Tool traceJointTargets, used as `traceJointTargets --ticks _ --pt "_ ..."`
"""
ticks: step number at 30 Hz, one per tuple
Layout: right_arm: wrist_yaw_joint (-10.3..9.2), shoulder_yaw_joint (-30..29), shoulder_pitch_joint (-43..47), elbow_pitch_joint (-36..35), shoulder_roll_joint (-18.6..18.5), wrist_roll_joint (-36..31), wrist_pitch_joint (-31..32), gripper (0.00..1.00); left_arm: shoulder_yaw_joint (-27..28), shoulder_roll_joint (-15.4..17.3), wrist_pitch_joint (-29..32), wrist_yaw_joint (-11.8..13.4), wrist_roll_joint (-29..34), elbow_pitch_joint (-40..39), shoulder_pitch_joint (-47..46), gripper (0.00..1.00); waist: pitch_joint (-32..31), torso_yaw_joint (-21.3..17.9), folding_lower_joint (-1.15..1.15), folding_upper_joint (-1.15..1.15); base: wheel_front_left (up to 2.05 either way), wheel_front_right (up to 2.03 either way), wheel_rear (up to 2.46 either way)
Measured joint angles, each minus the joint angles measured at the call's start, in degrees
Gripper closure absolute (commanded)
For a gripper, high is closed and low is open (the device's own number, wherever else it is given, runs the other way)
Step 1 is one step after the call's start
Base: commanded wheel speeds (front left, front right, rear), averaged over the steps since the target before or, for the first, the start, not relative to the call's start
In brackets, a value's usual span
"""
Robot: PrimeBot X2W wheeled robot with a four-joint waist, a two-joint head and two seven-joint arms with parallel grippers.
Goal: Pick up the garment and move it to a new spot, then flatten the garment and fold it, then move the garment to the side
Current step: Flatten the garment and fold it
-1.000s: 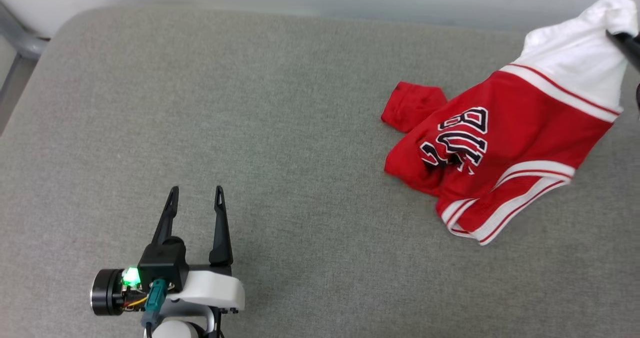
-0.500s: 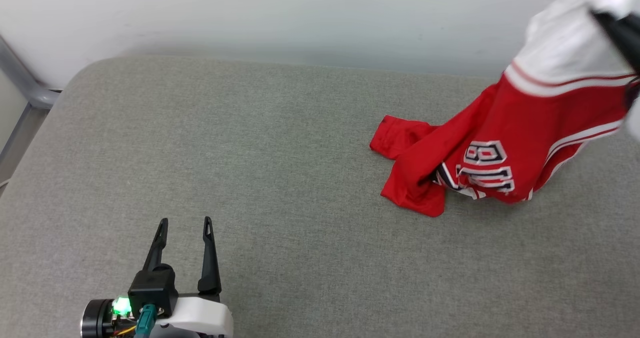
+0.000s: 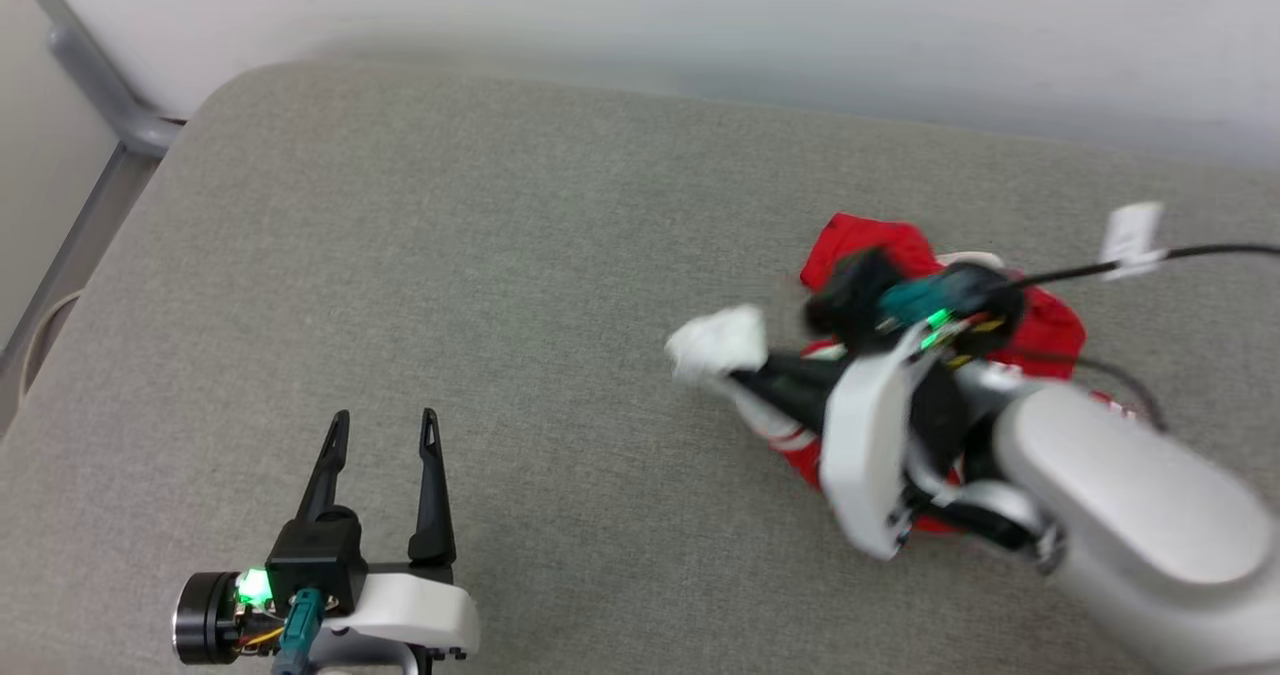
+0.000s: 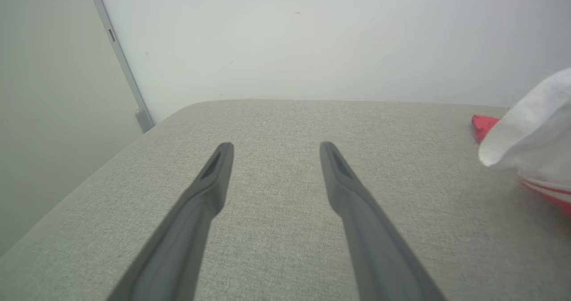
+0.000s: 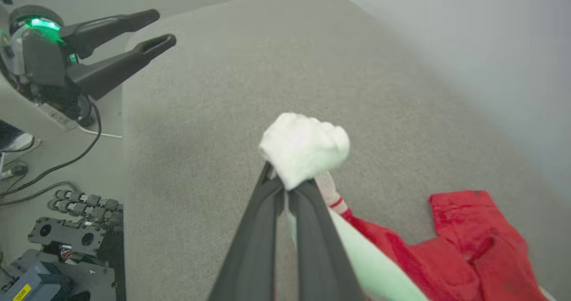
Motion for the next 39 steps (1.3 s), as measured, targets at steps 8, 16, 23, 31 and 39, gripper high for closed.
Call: traceJointTargets --ticks 8,16,23,31,39 --pt "0.0 18.9 -2.1 15.2 9.8 1.5 -0.3 1.0 -2.3 -0.1 0.0 1.0 -1.3 0.1 -2.2 0.0 3.7 4.0 0.0 0.0 0.0 0.0 0.0" --pt "-0.01 21.0 -0.9 23.5 13.4 1.7 1.4 1.0 -3.1 -0.1 0.0 2.1 -2.0 0.1 -2.8 0.0 5.6 5.8 0.0 0.0 0.0 0.0 0.0" --pt "-0.01 21.2 0.0 22.2 13.9 1.7 -4.1 0.0 -2.4 -0.1 0.0 2.4 -1.9 0.7 -2.6 0.0 3.8 4.5 0.0 0.0 0.0 0.0 0.0" --pt "-0.01 16.1 -0.2 15.8 8.4 3.4 -17.9 0.0 0.5 0.1 0.0 1.4 -0.8 0.5 -0.1 0.0 -0.4 1.3 0.0 0.0 0.0 0.0 0.0" --pt "-0.01 -4.8 8.2 16.9 4.4 -4.7 -30.7 0.0 2.3 0.5 0.0 0.8 -0.2 -0.1 2.3 0.0 -4.1 -2.6 0.0 0.0 0.0 0.0 0.0"
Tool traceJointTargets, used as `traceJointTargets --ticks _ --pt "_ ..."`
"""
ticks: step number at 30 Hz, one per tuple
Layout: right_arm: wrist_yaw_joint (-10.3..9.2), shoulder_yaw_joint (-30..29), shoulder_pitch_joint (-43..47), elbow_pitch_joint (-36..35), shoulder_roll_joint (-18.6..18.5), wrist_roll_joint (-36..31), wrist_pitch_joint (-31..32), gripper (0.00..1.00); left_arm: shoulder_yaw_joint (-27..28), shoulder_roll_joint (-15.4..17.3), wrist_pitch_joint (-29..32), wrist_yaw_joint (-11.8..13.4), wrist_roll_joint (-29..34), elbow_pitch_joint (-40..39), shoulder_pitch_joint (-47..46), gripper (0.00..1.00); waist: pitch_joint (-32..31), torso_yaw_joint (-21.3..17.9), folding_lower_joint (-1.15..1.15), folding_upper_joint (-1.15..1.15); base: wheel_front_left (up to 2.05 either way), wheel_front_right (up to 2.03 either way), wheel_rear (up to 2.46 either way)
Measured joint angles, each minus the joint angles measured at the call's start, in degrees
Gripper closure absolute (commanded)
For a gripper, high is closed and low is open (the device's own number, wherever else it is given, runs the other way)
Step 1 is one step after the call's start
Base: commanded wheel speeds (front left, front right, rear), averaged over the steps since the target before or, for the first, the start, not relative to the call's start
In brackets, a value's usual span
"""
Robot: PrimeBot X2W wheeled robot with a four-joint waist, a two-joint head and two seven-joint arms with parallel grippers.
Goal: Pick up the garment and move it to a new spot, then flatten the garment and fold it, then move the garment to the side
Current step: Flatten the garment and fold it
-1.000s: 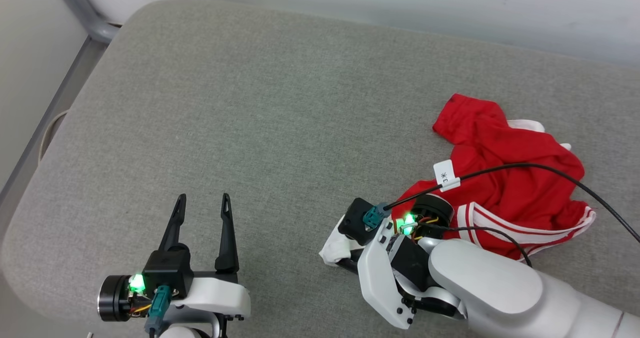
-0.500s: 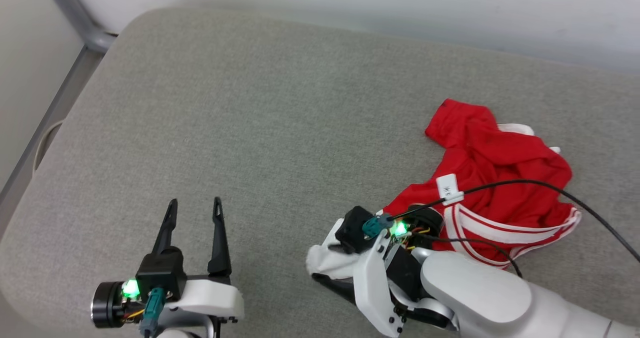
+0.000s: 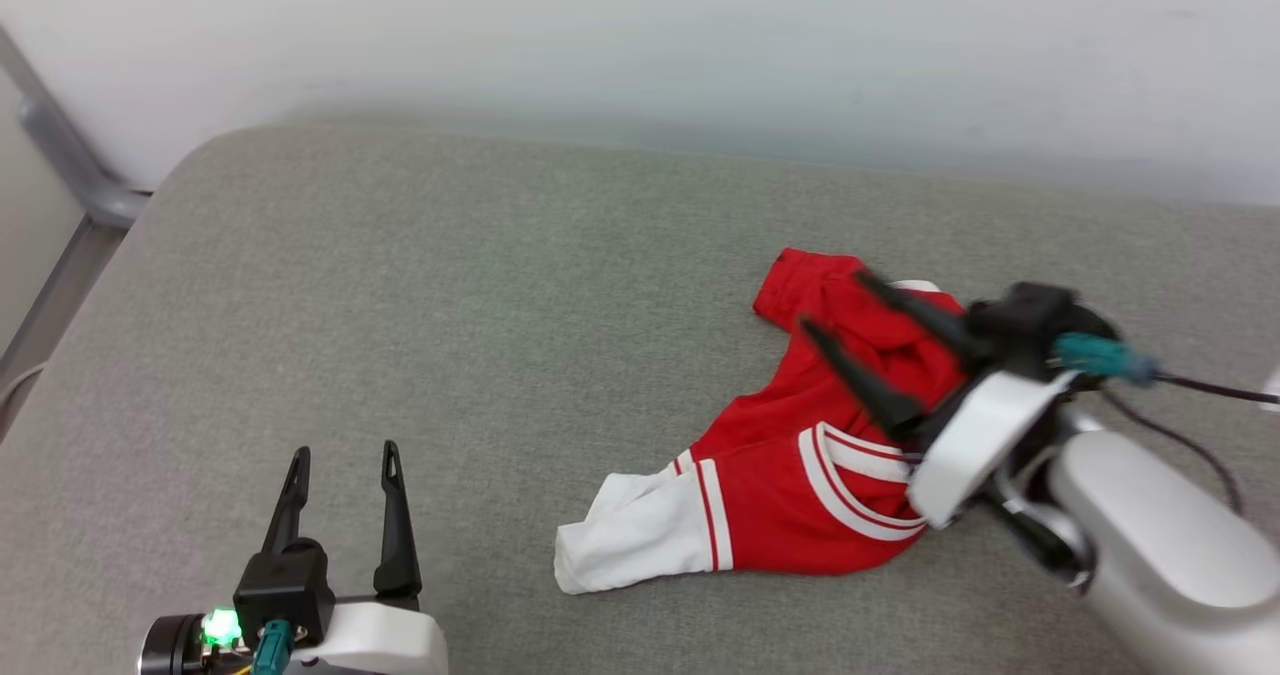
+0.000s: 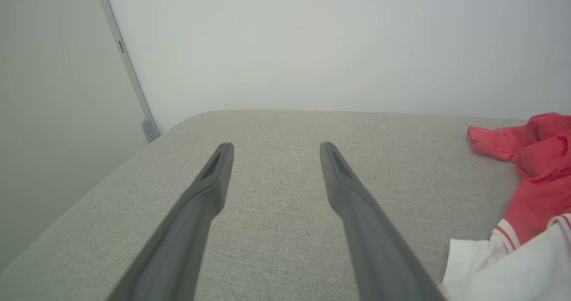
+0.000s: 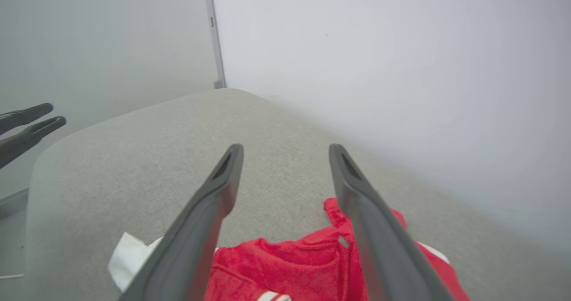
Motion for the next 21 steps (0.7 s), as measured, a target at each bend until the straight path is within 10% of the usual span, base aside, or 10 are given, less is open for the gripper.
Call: traceJointTargets --ticks 10,21 --pt "0.0 -24.9 7.4 -6.6 -2.6 -11.9 5.0 0.0 0.7 0.0 0.0 -0.3 0.6 -1.0 1.5 0.0 -0.5 -2.5 0.0 0.0 0.0 0.0 0.0" --pt "0.01 -26.3 -0.1 -10.6 -10.7 -9.5 29.4 0.0 -0.6 -0.3 0.0 -0.1 0.9 -2.3 -1.1 0.0 4.4 -1.2 0.0 0.0 0.0 0.0 0.0"
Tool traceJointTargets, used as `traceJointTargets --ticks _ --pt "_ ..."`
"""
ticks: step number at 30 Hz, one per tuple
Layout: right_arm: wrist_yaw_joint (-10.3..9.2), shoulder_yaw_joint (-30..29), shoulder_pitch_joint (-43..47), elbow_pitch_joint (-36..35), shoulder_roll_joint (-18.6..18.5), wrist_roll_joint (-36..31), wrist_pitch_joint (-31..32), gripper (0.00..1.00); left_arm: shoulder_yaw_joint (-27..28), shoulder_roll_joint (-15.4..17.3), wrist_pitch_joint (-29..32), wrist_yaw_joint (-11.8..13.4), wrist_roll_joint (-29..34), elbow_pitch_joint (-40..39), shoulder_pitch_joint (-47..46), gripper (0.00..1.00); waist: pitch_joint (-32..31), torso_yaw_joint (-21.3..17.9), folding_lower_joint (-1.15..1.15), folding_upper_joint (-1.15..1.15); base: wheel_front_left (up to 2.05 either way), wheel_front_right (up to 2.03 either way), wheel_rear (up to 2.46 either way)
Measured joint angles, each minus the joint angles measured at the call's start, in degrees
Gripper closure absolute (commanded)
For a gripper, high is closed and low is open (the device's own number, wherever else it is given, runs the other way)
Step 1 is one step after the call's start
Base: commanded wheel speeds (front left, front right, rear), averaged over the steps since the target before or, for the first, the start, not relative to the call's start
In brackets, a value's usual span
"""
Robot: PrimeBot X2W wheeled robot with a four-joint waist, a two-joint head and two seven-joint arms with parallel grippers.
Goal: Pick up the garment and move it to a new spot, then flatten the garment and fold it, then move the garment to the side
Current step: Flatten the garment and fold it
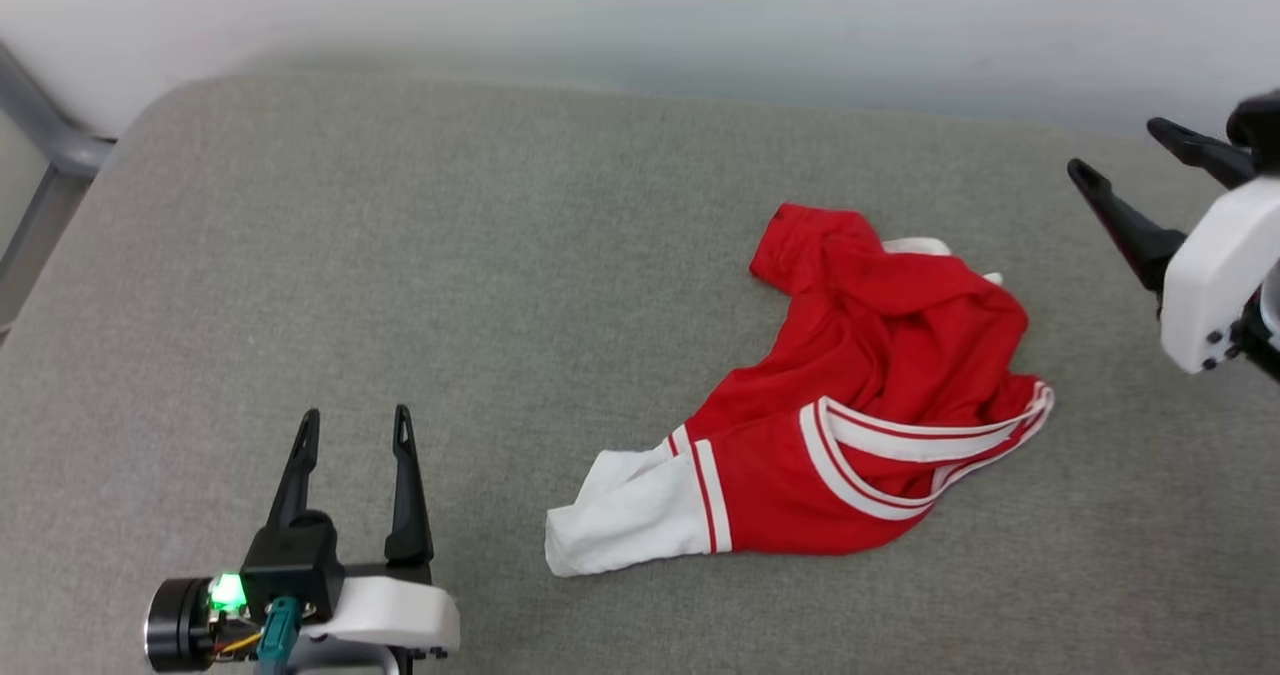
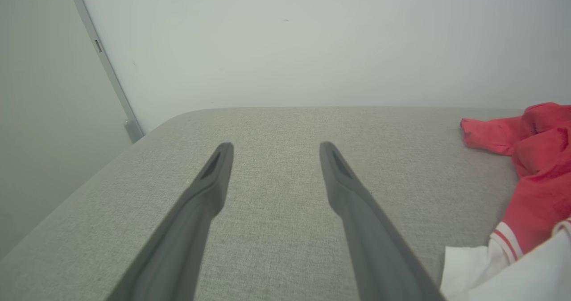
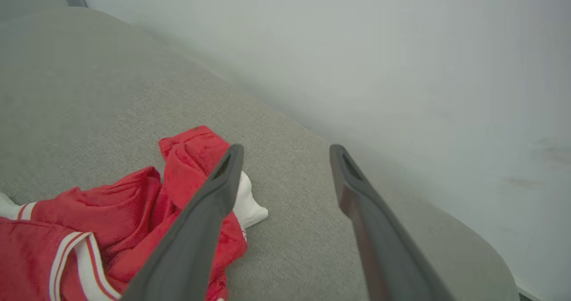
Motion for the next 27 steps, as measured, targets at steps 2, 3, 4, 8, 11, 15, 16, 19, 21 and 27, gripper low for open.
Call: traceJointTargets --ticks 2,3,4,8,11,15,16,19,21,27 --pt "0.0 1.8 -2.6 0.6 -1.6 2.2 5.5 0.0 -0.5 0.0 0.0 0.3 0.0 -0.3 -0.8 0.0 1.5 0.5 0.0 0.0 0.0 0.0 0.0" --pt "0.0 2.5 -3.9 1.2 -2.4 3.4 8.3 0.0 -0.8 -0.1 0.0 0.4 -0.1 -0.6 -1.2 0.0 2.3 0.8 0.0 0.0 0.0 0.0 0.0" --pt "0.0 3.6 -5.2 1.6 -3.2 4.5 11.1 0.0 -1.2 -0.1 0.0 0.7 -0.1 -0.8 -1.5 0.0 3.1 1.0 0.0 0.0 0.0 0.0 0.0" --pt "0.0 8.2 -10.0 3.8 -6.2 8.3 20.5 0.0 -2.6 -0.2 0.0 1.4 -0.6 -1.5 -3.6 0.0 6.6 2.2 0.0 0.0 0.0 0.0 0.0" --pt "0.0 9.8 -13.7 6.3 -6.7 10.3 25.1 0.0 -3.8 -0.3 0.0 2.0 -1.1 -1.8 -5.4 0.0 9.4 3.3 0.0 0.0 0.0 0.0 0.0" --pt "0.0 12.6 -17.2 10.0 -6.6 10.8 29.7 0.0 -5.8 -0.3 0.0 3.3 -2.6 -2.5 -7.7 0.0 13.0 4.9 0.0 0.0 0.0 0.0 0.0" --pt "0.0 13.3 -17.9 10.9 -6.6 10.6 30.3 0.0 -6.3 -0.3 0.0 3.6 -2.7 -2.5 -8.2 0.0 13.8 5.3 0.0 0.0 0.0 0.0 0.0" --pt "-0.01 15.7 -19.3 13.3 -6.2 10.1 31.2 0.0 -7.4 -0.3 0.0 4.3 -3.5 -2.7 -9.2 0.0 16.0 6.5 0.01 0.0 0.0 0.0 0.0" --pt "0.0 17.6 -19.4 14.7 -5.8 10.3 31.6 0.0 -8.2 -0.3 0.0 4.7 -3.8 -2.8 -9.6 0.0 17.1 7.4 0.01 0.0 0.0 0.0 0.0" --pt "-0.22 22.6 -19.9 15.5 -7.7 12.0 32.8 0.0 -9.1 -0.3 0.0 5.3 -4.1 -2.5 -10.1 0.0 18.7 9.0 0.0 0.0 0.0 0.0 0.0"
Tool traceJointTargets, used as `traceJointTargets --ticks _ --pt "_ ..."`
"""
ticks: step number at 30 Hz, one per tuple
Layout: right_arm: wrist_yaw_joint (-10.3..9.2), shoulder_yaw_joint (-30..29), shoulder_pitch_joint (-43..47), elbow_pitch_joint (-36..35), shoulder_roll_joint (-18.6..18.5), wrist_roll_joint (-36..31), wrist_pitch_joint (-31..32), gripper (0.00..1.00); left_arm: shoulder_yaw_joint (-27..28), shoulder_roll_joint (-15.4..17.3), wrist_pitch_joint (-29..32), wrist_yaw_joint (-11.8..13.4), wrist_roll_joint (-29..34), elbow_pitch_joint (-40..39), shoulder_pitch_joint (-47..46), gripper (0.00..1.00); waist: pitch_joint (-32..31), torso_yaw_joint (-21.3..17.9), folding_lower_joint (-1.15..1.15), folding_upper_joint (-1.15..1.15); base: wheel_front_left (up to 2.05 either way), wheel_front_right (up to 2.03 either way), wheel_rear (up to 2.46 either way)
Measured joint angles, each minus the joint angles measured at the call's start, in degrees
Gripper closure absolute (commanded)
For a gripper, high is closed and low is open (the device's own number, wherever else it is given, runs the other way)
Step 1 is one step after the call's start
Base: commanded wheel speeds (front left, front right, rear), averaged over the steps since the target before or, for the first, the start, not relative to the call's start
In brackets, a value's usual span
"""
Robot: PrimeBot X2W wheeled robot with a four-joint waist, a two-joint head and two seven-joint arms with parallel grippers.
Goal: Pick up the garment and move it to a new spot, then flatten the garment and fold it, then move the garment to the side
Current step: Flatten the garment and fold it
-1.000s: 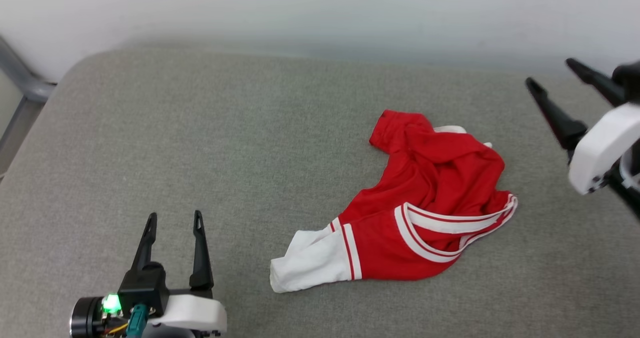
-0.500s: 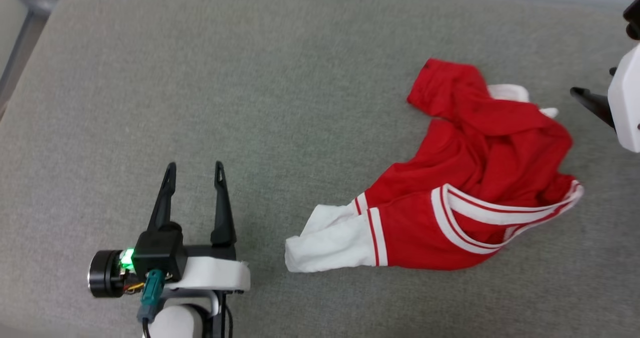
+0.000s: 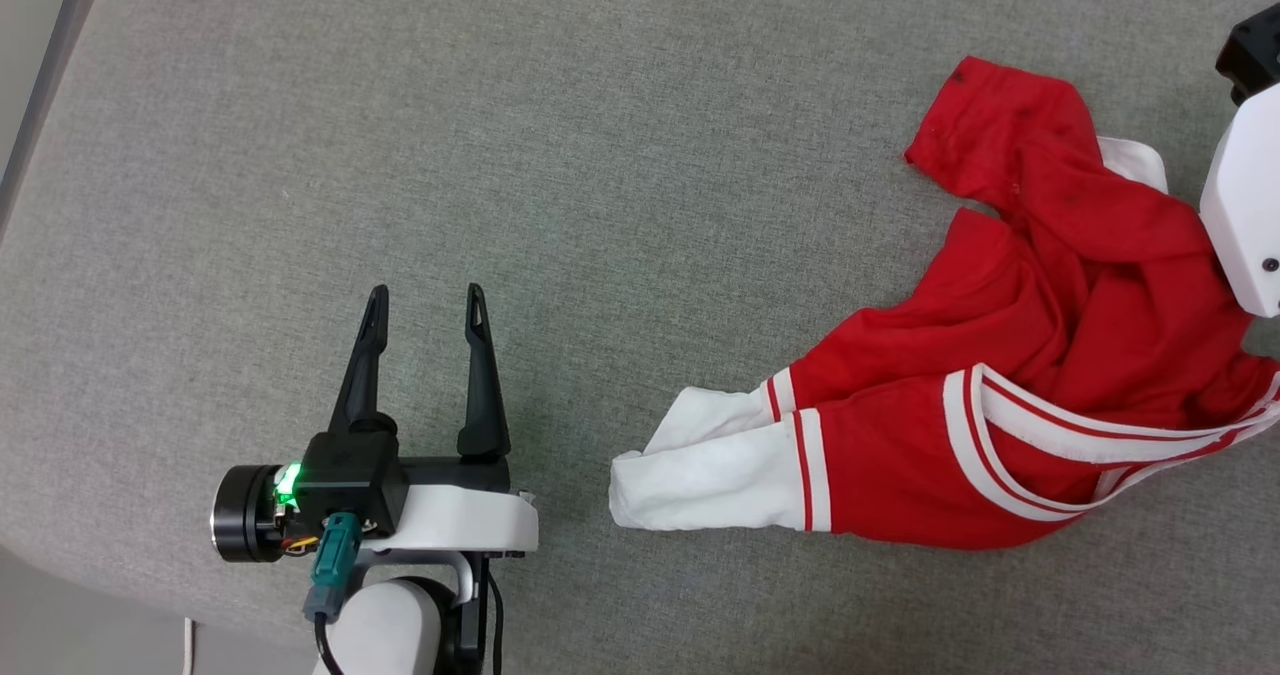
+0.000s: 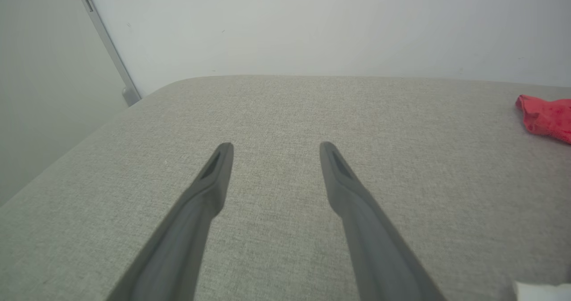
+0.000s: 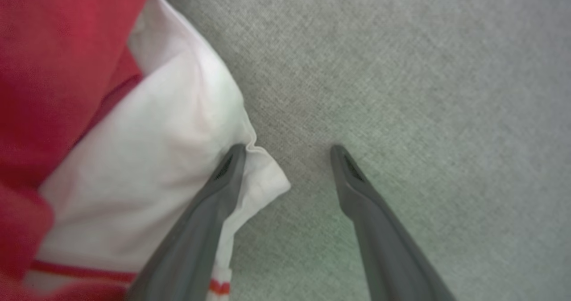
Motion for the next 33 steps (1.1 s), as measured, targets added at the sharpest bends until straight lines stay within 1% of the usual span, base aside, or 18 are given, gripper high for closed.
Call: traceJointTargets --ticks 2,3,4,7,11,14,17,21,25,28,31,33 --pt "-0.19 1.0 -0.1 0.1 -0.3 0.7 -0.4 0.0 -0.1 0.0 0.0 0.1 0.0 0.1 0.0 0.0 -0.1 0.0 0.0 0.0 0.0 0.0 0.0" --pt "-0.19 1.4 -0.2 0.2 -0.4 1.2 -0.8 0.56 -0.1 0.0 0.0 0.1 0.0 0.2 0.0 0.0 -0.2 0.0 0.0 0.0 0.0 0.0 0.0" --pt "-0.19 1.7 -0.3 0.4 -0.5 1.6 -1.6 1.0 0.0 0.0 0.0 0.0 0.0 0.4 -0.1 0.0 -0.3 -0.1 0.0 0.0 0.0 0.0 0.0" --pt "0.11 2.9 -0.1 0.9 -0.1 3.0 -4.7 1.0 0.2 0.0 0.0 0.0 0.0 0.8 -0.1 0.0 -1.2 -0.3 0.0 0.0 0.0 0.0 0.0" --pt "0.19 2.5 1.0 1.4 1.0 6.4 -10.7 1.0 0.5 0.0 0.0 0.0 0.1 1.5 0.5 0.0 -3.4 -0.9 0.0 0.0 0.0 0.0 0.0" --pt "0.21 3.0 2.8 -0.1 1.0 8.3 -15.3 1.0 1.6 0.0 0.0 -0.1 0.6 2.0 2.3 0.0 -5.8 -1.6 0.0 0.0 0.0 0.0 0.0" --pt "0.21 2.5 4.4 -2.9 -0.2 10.9 -19.8 1.0 2.7 0.0 0.0 -0.7 1.2 2.4 4.1 0.0 -8.6 -2.7 0.0 0.0 0.0 0.0 0.0" --pt "0.21 1.8 9.2 -8.2 -3.5 13.5 -24.0 1.0 4.4 0.0 0.0 -1.4 1.6 2.5 6.4 0.0 -12.4 -4.6 0.0 0.0 0.0 0.0 0.0" --pt "0.21 -1.3 14.9 -12.9 -7.0 15.4 -27.7 1.0 6.0 0.0 0.0 -2.2 2.1 2.7 8.3 0.0 -15.8 -7.2 -0.01 0.0 0.0 0.0 0.0" --pt "0.22 -4.6 20.3 -15.3 -8.5 16.9 -29.5 1.0 6.5 0.0 0.0 -2.6 2.3 2.6 9.7 0.0 -17.9 -9.2 -0.01 0.0 0.0 0.0 0.0" --pt "0.21 -9.2 26.5 -15.7 -9.7 18.1 -31.6 1.0 7.1 0.0 0.0 -3.1 2.6 2.4 10.6 0.0 -19.5 -11.1 -0.01 0.0 0.0 0.0 0.0" --pt "0.22 -12.9 30.7 -14.4 -10.2 18.9 -33.1 1.0 7.4 0.0 0.0 -3.4 2.6 2.4 10.8 0.0 -20.3 -12.1 -0.01 0.0 0.0 0.0 0.0"
